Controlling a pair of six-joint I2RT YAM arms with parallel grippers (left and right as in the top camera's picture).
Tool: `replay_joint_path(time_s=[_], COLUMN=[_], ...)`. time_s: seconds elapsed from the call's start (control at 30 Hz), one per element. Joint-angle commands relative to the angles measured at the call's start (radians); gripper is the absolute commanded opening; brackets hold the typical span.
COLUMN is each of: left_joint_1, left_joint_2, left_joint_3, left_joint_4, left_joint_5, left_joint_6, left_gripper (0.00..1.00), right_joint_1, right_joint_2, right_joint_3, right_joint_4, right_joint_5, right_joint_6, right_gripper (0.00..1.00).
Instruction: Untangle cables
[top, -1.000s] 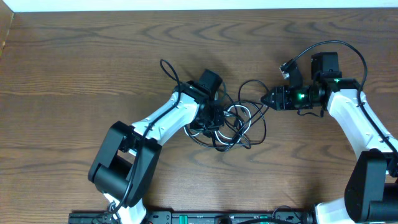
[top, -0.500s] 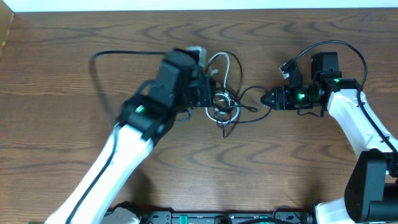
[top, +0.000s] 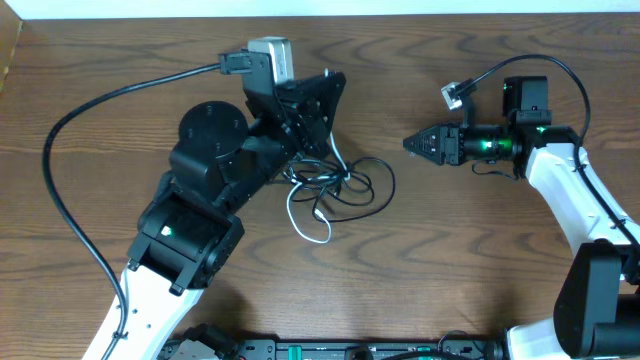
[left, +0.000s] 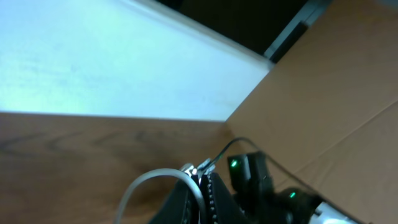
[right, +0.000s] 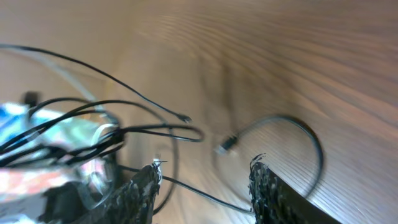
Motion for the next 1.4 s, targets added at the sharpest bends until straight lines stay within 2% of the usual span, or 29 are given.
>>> replay_joint_path(time_s=[0.0,0.23,0.53,0.63,0.7,0.83,1.0,1.17,1.23,1.37], left_joint_1=[0.006,0.006,0.006,0.006,0.006,0.006,0.006,0.006,0.006,0.006], left_joint_2=[-0.008,-0.001,0.029,0.049,0.066,0.08,0.08,0.08,0.078,0.07], left_joint_3=[0.057,0.061,0.06,0.06,0.06,0.06,0.061,0.061,0.061,0.064], left_joint_4=[0.054,0.057,-0.055,-0.084,-0.08,-0.061,-0.035,-0.035,-0.034,-0.019], left_joint_5=[-0.014,-0.01,-0.01,0.001,0.022,0.028,0.061,0.077,0.076,0.076], left_joint_6=[-0.058,-0.088,-0.088,-0.088,-0.101,-0.119,-0.121,-0.121,-0.121,-0.12], left_gripper=[0.07,0.07,0.07,0.07,0.07,0.08,0.07,0.08,0.07,0.08], right_joint_1=[0.029,0.114,0.142,0.164,0.207,0.308,0.412,0.474,0.489,0.489], right_joint_2=[-0.011,-0.011,-0.013,-0.013,-0.013,-0.008,0.052,0.152,0.185,0.22], right_joint_3=[0.002,0.002,0.002,0.002,0.002,0.002,0.002,0.002,0.002,0.002], right_joint_4=[0.062,0.218,0.238,0.239,0.24,0.28,0.386,0.437,0.431,0.366], right_joint_5=[-0.222,-0.29,-0.282,-0.185,-0.049,0.105,0.168,0.171,0.175,0.346], right_joint_6=[-0.025,0.002,0.012,0.057,0.119,0.183,0.251,0.294,0.295,0.404], right_gripper=[0.5,0.59,0.62,0.61,0.61,0.65,0.7,0.69,0.65,0.56])
